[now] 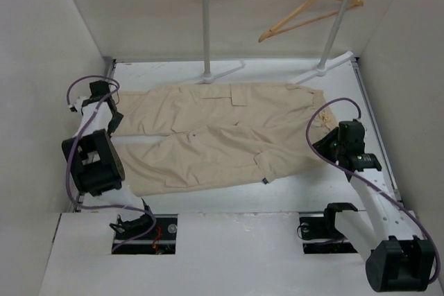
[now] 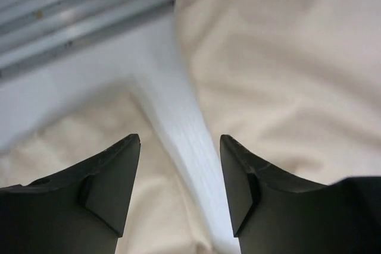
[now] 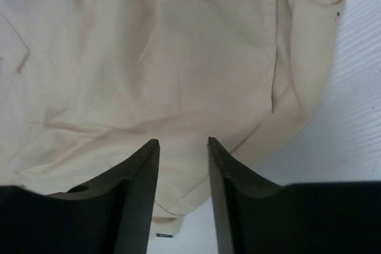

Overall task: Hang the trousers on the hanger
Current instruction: Flatten out the trousers at the center of the board.

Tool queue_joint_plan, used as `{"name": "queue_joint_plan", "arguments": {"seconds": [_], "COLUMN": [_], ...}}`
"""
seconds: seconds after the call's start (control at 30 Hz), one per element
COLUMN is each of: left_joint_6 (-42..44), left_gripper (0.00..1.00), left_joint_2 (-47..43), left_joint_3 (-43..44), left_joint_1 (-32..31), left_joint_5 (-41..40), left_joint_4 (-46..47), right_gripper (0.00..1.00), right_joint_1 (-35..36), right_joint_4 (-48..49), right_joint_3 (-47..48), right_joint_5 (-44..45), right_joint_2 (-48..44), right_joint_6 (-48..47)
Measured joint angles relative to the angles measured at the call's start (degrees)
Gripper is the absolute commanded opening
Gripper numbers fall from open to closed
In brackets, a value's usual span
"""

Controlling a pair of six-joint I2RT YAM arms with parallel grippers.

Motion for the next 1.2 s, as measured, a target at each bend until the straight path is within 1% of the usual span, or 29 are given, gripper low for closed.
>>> {"name": "queue_joint_plan", "arguments": {"seconds": [0.03, 0.07, 0.13, 0.17, 0.27, 0.3, 0.4, 0.47, 0.53, 0.63, 0.73, 0.83, 0.87, 1.0, 1.07, 1.13, 1.2], "left_joint_6": [-0.22, -0.57, -1.62, -2.38, -4.74, -5.4, -6.71, -7.17, -7.63, -8.57, -9.66, -10.62, -10.86, -11.82, -12.15, -12.41, -12.57], "left_gripper": [0.52, 0.52, 0.49, 0.48, 0.43, 0.41, 0.4, 0.4, 0.41, 0.43, 0.43, 0.43, 0.43, 0.45, 0.47, 0.48, 0.49], "left_joint_2": [-3.43, -6.73, -11.82, -13.79, -17.09, -17.77, -19.91, -21.9, -25.27, -31.69, -38.03, -43.21, -44.52, -49.68, -51.93, -53.29, -53.62], "left_joint_3": [-2.71, -5.14, -8.66, -9.97, -12.66, -13.31, -14.8, -15.8, -18.1, -23.63, -30.27, -35.36, -36.26, -37.46, -37.46, -37.46, -37.46], "left_joint_1": [-1.31, -2.69, -5.77, -7.67, -15.26, -18.58, -29.53, -35.58, -40.04, -43.98, -45.68, -45.72, -45.7, -45.62, -44.87, -42.95, -39.63], "left_joint_5": [0.09, 0.2, 0.39, 0.61, 1.07, 1.2, 1.7, 2.14, 2.47, 2.62, 2.69, 3.3, 3.48, 3.85, 3.96, 4.02, 4.15], "left_joint_4": [0.42, 0.85, 1.66, 1.95, 3.21, 3.82, 5.31, 6.01, 6.6, 6.4, 4.76, 1.44, 0.28, -4.35, -6.4, -8.79, -11.82], "right_gripper": [0.17, 0.11, 0.1, 0.11, 0.25, 0.34, 0.54, 0.61, 0.64, 0.67, 0.7, 0.7, 0.68, 0.56, 0.42, 0.2, 0.1], "right_joint_1": [-0.35, -0.83, -2.01, -2.45, -2.8, -2.8, -3.06, -4.04, -5.99, -9.94, -12.81, -13.35, -13.33, -13.0, -13.03, -13.35, -14.21], "right_joint_4": [0.0, 0.0, -0.04, -0.07, 0.13, 0.42, 3.56, 5.79, 8.37, 10.49, 10.21, 9.62, 9.53, 7.72, 7.08, 6.32, 5.6], "right_joint_3": [0.0, 0.0, 0.15, 0.48, 3.8, 5.86, 12.87, 18.03, 22.53, 26.67, 30.12, 33.57, 34.16, 33.83, 33.35, 32.68, 31.91], "right_joint_5": [0.02, 0.04, 0.07, 0.07, 0.09, 0.09, 0.48, 0.87, 1.95, 3.76, 4.63, 4.87, 4.83, 4.83, 4.87, 4.68, 4.37], "right_joint_2": [-0.74, -1.29, -1.6, -1.07, 3.17, 5.51, 13.88, 20.22, 26.67, 35.12, 42.49, 47.89, 48.92, 49.68, 49.68, 49.68, 49.68], "right_joint_6": [0.24, 0.46, 1.16, 1.46, 2.45, 2.49, 2.25, 1.29, 0.39, -1.03, -3.21, -6.14, -6.88, -7.61, -7.43, -7.17, -6.19]}}
